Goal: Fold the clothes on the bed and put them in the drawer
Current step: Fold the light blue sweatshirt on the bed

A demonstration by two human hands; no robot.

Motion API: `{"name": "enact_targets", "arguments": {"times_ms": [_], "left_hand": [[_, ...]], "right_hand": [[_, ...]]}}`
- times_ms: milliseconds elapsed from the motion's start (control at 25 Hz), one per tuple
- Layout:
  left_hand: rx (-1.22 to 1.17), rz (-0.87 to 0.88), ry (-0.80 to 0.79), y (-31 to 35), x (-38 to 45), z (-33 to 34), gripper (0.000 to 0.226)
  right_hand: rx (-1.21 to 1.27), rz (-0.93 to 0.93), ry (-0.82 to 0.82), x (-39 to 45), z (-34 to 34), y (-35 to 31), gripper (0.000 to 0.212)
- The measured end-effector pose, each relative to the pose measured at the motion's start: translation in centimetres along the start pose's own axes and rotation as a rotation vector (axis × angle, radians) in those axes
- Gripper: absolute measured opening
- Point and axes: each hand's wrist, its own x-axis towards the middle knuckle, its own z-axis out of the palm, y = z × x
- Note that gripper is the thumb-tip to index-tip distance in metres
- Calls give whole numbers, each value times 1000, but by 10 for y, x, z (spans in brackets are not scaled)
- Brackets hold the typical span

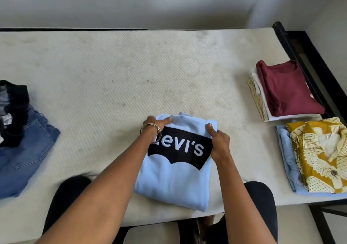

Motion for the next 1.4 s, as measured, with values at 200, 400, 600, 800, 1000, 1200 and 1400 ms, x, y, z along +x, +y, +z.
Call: {"name": "enact_targets", "arguments": {"times_ms": [200,400,600,800,1000,1200,1400], "left_hand": [[13,242,141,12,14,3,42],[95,123,212,0,23,5,35],[289,179,65,20,19,7,51],[129,-25,-78,29,33,-1,46],[-25,253,188,30,39,13,29],[50,312,83,9,37,15,26],[-192,204,-76,-28,14,7,63]], "right_hand": [[171,16,61,12,-4,10,30],[-212,-76,327,22,1,4,26],[-311,-61,261,35,6,-5,32],[-11,-81,200,42,-7,-8,10],[188,-236,297,37,-10,2,20],[-232,-325,402,33,-7,14,24],[-434,-63,301,10,-10,41,75]]}}
